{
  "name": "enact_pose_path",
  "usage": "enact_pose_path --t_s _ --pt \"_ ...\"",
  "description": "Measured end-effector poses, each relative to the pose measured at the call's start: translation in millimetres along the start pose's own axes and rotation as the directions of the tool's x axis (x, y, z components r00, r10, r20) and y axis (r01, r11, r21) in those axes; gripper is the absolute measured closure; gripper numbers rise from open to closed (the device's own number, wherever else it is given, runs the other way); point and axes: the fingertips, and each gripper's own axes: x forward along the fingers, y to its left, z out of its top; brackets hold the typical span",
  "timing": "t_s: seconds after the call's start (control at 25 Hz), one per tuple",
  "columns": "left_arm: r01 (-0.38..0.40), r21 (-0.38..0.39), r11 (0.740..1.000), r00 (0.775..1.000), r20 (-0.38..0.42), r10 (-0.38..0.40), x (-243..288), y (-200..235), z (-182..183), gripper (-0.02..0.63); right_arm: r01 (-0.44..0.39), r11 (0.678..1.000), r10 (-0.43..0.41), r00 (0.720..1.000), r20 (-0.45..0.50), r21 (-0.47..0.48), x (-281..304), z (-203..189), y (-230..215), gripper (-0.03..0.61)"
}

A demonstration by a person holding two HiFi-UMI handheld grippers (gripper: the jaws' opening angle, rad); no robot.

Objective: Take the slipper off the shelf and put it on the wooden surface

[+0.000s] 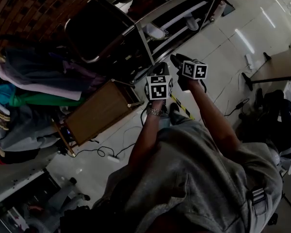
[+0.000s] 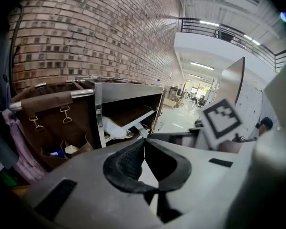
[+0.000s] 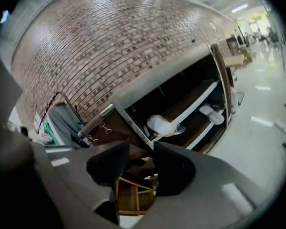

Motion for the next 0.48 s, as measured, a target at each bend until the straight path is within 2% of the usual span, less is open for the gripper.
enact_pose_path --t_s 0.04,0.12,0.2,0.36,0.48 --pt "-0.006 -0.020 1.000 1.000 0.006 0.006 -1.6 4.5 -2.8 0.607 -0.027 0.998 0.028 1.000 -0.013 0.054 25.0 -1.8 -16.6 0.396" --pt "-0.023 -0.070 0.997 1.000 0.004 0.023 -4.5 11.9 -15.1 0.607 -0.035 0.992 0.041 0.998 -0.045 0.122 76.4 -5.8 -54.9 0.365" --pt "-0.056 -0.117 0.992 0.998 -0.014 0.055 -9.9 23.1 -36.1 0.607 -0.009 0.986 0.021 0.997 -0.069 0.165 126.4 -8.8 -87.1 0.347" --pt "-0.135 -0.174 0.975 0.988 -0.097 0.120 -15.5 53.9 -89.2 0.609 0.029 0.957 -0.015 0.999 -0.050 0.289 207.3 2.1 -120.9 0.275" --pt "-0.174 -0.198 0.965 0.980 -0.134 0.150 -8.9 71.7 -111.0 0.609 0.087 0.927 -0.064 0.995 -0.075 0.365 247.5 4.5 -140.5 0.186"
